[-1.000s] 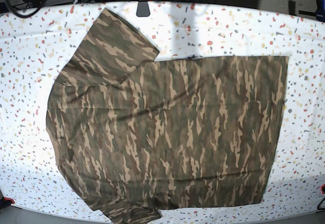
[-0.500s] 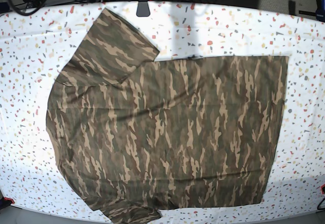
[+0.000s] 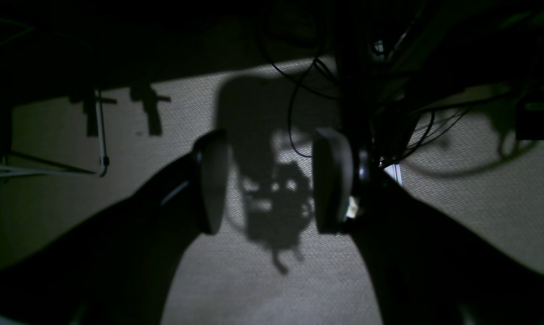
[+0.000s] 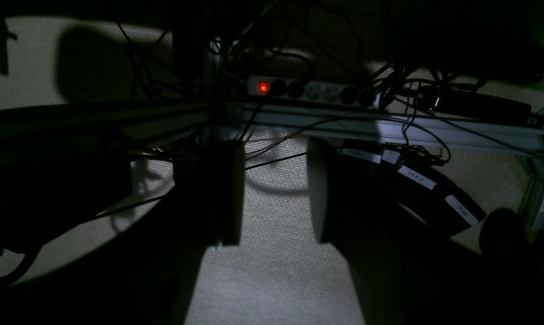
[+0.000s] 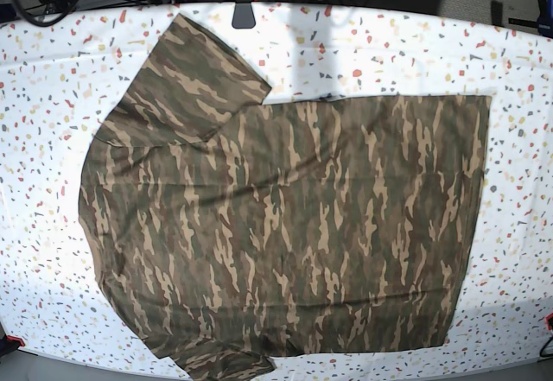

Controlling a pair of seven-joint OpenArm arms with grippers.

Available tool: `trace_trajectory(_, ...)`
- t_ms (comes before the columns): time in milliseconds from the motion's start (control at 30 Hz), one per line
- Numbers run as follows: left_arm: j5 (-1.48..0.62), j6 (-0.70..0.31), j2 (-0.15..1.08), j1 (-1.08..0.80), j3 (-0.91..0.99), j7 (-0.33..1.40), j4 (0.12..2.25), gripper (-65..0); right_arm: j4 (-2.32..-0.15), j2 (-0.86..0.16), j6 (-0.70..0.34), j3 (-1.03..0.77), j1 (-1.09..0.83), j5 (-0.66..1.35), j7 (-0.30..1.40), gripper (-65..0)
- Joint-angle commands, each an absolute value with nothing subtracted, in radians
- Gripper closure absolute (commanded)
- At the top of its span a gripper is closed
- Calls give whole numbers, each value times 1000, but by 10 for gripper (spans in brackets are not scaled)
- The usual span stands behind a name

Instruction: Fold the T-shirt properly

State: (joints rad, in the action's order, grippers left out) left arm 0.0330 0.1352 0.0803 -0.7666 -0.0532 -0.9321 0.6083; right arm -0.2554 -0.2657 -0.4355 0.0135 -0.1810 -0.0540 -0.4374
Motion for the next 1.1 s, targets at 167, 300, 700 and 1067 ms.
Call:
trace_trajectory(167,33,142,81,-790,-53,-1034,609,-292,-259,-277,-444,14,-186,-53,-450,-237)
trace_trajectory(300,33,141,81,-781,-53,-1031,609,-292,-259,-278,-458,14,-187,-46,-467,-237)
trace_trajectory(700,-245,123,84,-705,-53,-619,609,-292,-259,-323,-517,14,-304,-62,-651,-237)
trace_trajectory(1067,-260,119,93,-719,-53,-838,609,-292,-468,-350,-540,14,-471,-232,-524,-237)
